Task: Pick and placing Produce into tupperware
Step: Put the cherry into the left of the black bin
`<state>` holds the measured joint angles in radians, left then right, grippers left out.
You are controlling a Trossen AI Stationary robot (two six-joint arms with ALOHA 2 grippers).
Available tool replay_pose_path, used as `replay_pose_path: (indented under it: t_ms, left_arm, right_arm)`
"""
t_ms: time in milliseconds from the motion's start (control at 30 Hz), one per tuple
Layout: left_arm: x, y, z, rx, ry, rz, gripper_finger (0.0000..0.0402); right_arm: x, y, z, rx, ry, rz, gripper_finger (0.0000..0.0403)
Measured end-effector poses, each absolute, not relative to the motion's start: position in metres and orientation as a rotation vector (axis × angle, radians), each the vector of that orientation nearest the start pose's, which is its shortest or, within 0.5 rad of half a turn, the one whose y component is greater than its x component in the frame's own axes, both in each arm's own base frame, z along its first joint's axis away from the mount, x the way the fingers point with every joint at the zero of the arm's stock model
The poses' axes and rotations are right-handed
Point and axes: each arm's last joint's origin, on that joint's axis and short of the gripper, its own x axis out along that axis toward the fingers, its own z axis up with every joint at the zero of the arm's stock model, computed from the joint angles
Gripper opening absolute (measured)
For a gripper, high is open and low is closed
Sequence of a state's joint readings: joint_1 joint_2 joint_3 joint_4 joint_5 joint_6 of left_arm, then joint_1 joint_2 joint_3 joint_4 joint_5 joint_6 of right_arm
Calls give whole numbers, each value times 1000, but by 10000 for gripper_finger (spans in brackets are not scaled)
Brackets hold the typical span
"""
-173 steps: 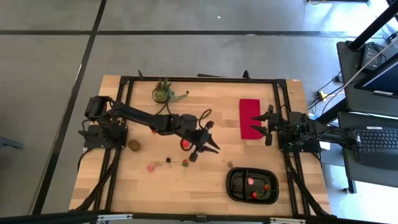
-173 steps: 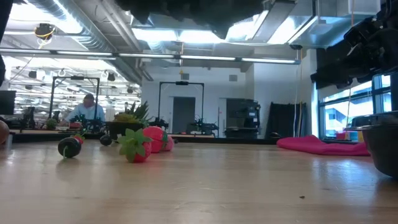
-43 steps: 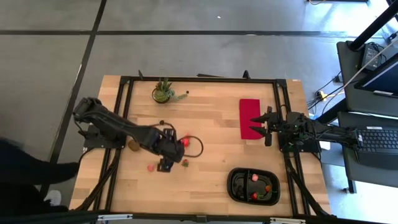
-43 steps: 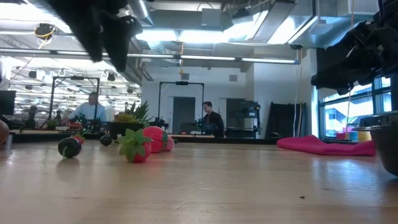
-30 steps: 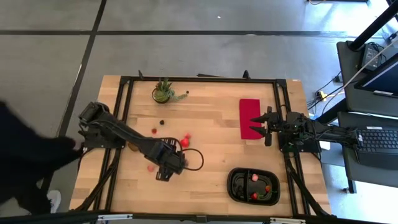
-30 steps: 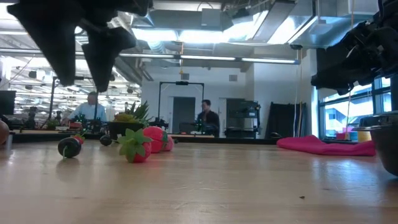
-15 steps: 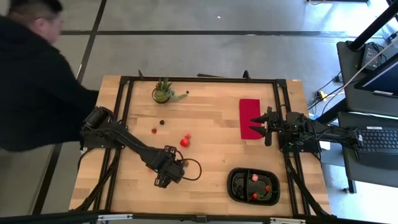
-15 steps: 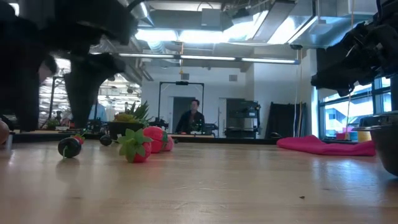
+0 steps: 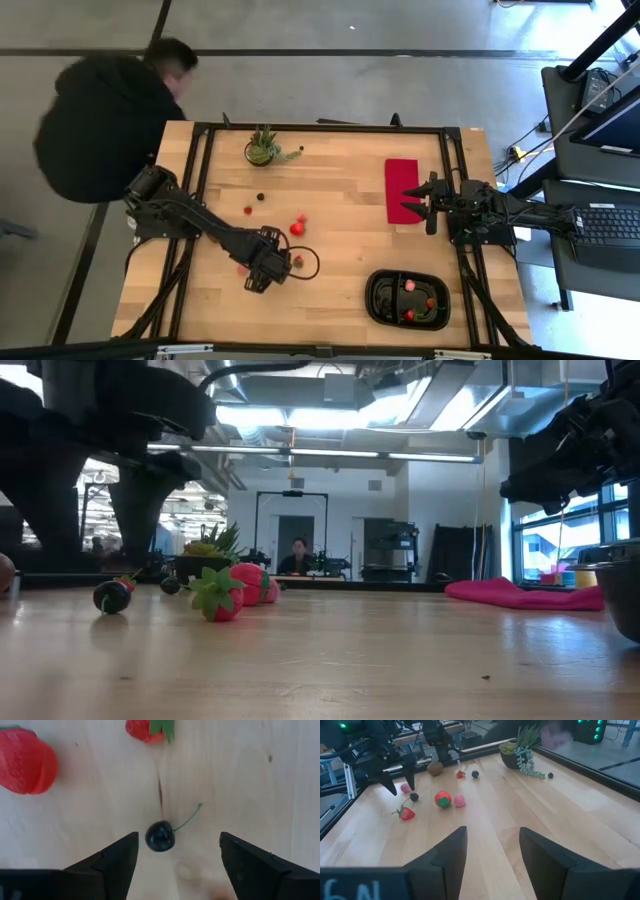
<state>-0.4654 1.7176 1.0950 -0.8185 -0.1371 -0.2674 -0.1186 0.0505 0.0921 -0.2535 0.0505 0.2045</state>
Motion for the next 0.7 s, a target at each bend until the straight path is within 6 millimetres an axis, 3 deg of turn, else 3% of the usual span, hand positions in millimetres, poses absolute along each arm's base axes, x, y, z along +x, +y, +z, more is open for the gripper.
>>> replay_pose_path:
  t_ms: [700]
  left_arm:
    - [265,-105,143,60,1325,-175,267]
  right_arm:
    - [92,-13,167,204,194,-190,184]
